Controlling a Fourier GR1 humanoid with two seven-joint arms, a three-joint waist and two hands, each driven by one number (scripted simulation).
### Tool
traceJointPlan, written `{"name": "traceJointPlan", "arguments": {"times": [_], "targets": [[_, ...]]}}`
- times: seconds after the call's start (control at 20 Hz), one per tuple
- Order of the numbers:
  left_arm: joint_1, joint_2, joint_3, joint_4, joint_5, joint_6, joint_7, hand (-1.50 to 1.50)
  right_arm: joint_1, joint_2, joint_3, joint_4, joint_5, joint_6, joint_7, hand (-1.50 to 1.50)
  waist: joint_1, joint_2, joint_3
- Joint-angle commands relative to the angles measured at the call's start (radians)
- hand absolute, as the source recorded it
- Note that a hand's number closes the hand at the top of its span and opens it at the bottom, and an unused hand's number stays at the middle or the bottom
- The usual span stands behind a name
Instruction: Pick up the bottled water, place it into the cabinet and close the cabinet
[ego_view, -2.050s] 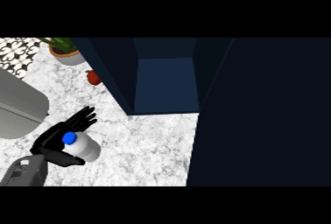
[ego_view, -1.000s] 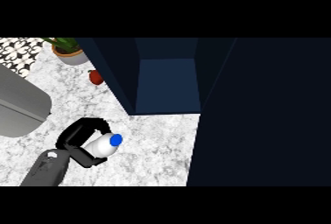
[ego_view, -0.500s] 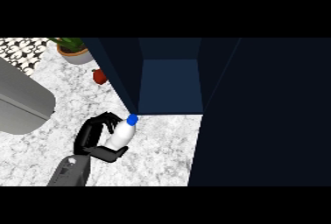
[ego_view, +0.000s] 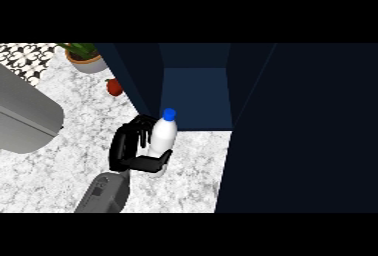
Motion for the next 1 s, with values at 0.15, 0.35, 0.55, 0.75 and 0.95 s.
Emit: {"name": "traceJointPlan", "arguments": {"times": [0.15,0.35,0.55,0.75,0.95], "targets": [[-0.041,-0.008,-0.172,-0.160,0.129,0.197,0.153,1.50,0.015,-0.039,-0.027,-0.115,0.043,0.005,0.049,-1.50,0.001,0.001,0.000],[-0.077,-0.008,-0.250,-0.233,0.162,0.294,0.249,1.50,0.024,-0.021,-0.029,-0.078,0.048,-0.016,0.021,-1.50,0.000,0.001,0.001],[-0.247,-0.008,-0.258,-0.103,0.189,0.384,0.255,1.50,-0.016,0.008,0.033,-0.043,0.093,-0.022,0.048,-1.50,-0.007,0.004,0.000],[-0.295,-0.008,-0.311,-0.051,0.216,0.462,0.251,1.50,-0.031,-0.020,-0.056,-0.060,0.030,0.011,0.062,-1.50,-0.006,0.005,0.000],[-0.360,-0.008,-0.304,0.004,0.228,0.489,0.314,1.50,0.098,-0.059,-0.012,-0.160,0.030,-0.002,0.005,-1.50,-0.015,0.004,0.001]]}}
